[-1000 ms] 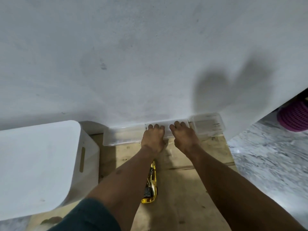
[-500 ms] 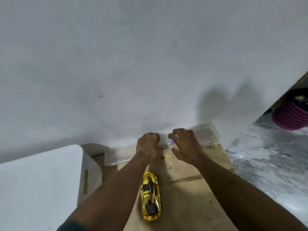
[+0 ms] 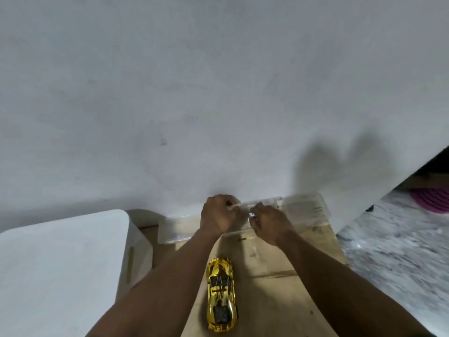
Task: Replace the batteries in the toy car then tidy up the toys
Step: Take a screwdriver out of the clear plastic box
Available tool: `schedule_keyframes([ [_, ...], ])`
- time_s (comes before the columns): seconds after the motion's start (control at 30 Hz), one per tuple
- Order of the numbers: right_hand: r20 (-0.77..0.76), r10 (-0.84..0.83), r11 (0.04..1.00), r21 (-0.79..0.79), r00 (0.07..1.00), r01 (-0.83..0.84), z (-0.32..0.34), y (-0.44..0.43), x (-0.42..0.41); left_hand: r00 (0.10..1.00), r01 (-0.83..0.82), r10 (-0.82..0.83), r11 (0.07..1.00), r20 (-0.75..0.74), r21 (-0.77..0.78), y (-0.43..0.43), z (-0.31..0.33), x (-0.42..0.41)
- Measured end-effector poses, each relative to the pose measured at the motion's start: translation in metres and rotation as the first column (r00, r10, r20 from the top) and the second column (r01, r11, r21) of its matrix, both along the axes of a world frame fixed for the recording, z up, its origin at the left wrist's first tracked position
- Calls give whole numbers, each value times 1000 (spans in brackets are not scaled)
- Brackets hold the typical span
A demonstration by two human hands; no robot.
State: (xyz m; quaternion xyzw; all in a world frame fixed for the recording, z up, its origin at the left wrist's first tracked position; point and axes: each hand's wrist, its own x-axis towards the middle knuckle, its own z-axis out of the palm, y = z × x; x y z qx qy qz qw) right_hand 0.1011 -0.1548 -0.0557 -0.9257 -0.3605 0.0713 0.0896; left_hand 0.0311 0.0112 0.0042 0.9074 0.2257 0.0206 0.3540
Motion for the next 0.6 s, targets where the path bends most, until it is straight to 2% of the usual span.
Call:
schedule_keyframes([
  [0.07,16,-22,996,-83,1000,23,-7,5,2,1000,-5,5,1000,-19,9,0,-2,0],
  [0.2,93,12,989,-145,996,2,-20,3,-3,999,-11,11,1000,-30,14,2,-3,2],
  [0.6,86,94,990,-109,992,-84,-21,-4,-3,1000,-8,8,1000,-27,-12,6,-10,7],
])
